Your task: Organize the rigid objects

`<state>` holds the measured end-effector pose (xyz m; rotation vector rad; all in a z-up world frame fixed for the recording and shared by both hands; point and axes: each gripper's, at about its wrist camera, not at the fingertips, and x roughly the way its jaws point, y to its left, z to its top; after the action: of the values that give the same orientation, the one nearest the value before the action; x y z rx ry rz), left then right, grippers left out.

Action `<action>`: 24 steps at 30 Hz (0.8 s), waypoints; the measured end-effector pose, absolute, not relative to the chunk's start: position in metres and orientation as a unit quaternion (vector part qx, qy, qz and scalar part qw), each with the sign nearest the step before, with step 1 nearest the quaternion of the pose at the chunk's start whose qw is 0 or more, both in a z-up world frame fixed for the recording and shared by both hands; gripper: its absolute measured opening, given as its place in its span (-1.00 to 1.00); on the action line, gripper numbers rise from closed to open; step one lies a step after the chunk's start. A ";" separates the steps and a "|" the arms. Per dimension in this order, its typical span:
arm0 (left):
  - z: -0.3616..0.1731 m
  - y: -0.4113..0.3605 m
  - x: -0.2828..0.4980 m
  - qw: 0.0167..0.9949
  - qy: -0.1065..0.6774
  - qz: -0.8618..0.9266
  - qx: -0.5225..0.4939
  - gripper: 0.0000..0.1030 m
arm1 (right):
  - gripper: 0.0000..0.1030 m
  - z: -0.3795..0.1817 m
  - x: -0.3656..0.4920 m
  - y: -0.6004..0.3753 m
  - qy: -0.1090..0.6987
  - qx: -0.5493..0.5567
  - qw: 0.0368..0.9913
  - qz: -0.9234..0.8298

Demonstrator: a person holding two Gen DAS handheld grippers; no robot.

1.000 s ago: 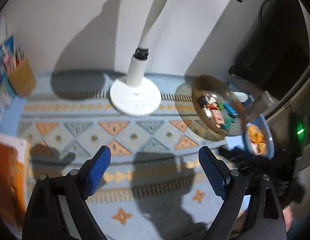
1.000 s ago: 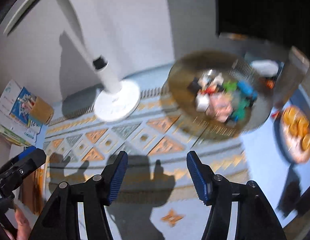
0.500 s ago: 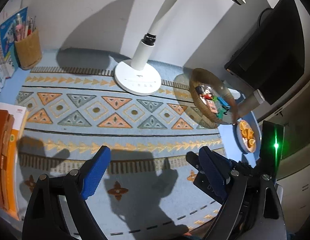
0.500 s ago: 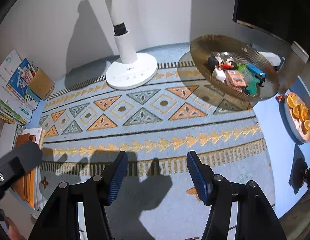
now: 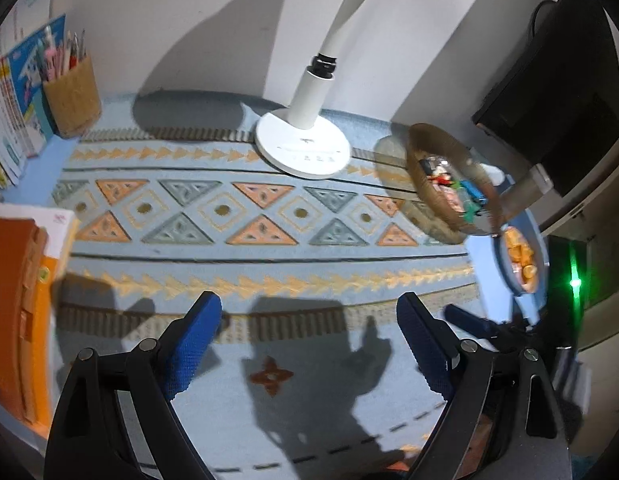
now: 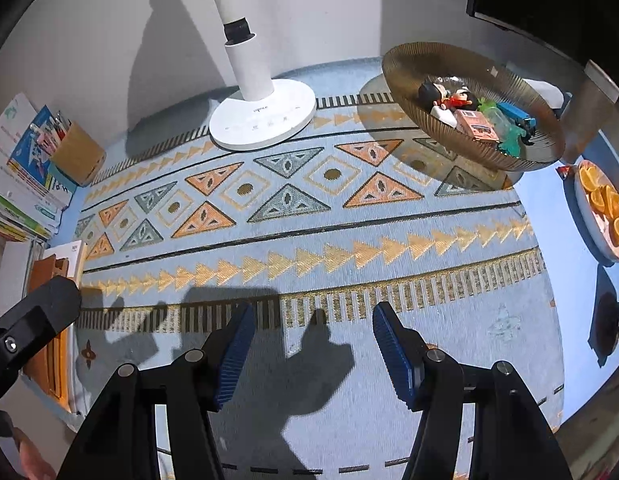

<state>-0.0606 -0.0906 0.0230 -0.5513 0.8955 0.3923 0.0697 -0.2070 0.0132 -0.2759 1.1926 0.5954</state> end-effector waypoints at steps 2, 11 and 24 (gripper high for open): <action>0.020 -0.085 -0.057 0.854 0.426 0.206 -0.216 0.73 | 0.15 0.013 0.074 -0.206 0.542 -0.137 0.783 0.275; -0.025 -0.037 -0.048 0.829 0.451 0.278 -0.180 0.72 | 0.16 -0.006 0.091 -0.192 0.492 -0.237 0.788 0.283; -0.077 -0.041 -0.061 0.798 0.461 0.311 -0.234 0.72 | 0.45 -0.049 0.088 -0.193 0.533 -0.215 0.776 0.262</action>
<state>-0.0614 -0.0409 -0.0768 -0.5014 0.9889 0.6686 0.0876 -0.1932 -0.0495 -0.4659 1.1529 0.5660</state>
